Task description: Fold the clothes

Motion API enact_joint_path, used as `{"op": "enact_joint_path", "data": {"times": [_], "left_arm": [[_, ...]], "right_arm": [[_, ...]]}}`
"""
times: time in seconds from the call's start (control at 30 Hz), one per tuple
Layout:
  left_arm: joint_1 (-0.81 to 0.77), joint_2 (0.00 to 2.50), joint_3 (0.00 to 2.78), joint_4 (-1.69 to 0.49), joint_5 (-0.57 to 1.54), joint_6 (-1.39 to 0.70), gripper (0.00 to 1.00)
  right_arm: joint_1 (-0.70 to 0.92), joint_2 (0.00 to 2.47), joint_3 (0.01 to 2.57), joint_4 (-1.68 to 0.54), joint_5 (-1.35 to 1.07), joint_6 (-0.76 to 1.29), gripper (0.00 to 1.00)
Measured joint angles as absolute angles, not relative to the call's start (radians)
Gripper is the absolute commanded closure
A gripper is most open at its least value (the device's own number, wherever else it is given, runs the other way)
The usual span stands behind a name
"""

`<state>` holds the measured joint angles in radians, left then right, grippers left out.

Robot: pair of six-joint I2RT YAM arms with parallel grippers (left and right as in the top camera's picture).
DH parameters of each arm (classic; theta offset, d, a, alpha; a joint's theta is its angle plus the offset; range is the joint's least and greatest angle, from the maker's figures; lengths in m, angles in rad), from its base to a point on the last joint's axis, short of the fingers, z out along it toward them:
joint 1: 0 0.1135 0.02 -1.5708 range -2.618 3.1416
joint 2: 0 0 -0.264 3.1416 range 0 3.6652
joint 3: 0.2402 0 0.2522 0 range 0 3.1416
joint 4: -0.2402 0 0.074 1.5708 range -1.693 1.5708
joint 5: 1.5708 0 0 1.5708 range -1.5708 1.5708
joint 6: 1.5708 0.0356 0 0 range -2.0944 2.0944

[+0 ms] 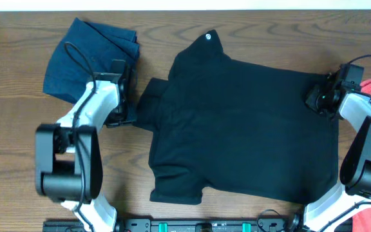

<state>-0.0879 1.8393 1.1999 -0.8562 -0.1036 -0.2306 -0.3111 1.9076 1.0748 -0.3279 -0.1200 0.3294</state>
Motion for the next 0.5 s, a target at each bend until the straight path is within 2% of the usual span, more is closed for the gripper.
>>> {"op": "enact_joint_path", "data": {"times": [0.1,0.2,0.33,0.5], "left_arm": [[-0.088,1.761,1.201,-0.858,-0.050,-0.221,0.51],[-0.088,1.675,1.202,-0.857,0.035,-0.202,0.50],[-0.091,1.602,1.208,-0.854,0.160,-0.161,0.49],[-0.125,1.589,1.209,-0.857,0.257,-0.129,0.49]], "right_arm": [[-0.312,1.918,1.081,-0.299,-0.115,0.332,0.85],[-0.326,1.922,1.097,-0.320,-0.150,0.327,0.78],[-0.360,1.906,1.104,-0.357,-0.253,0.309,0.74],[-0.388,1.800,1.105,-0.337,-0.324,0.329,0.81]]}}
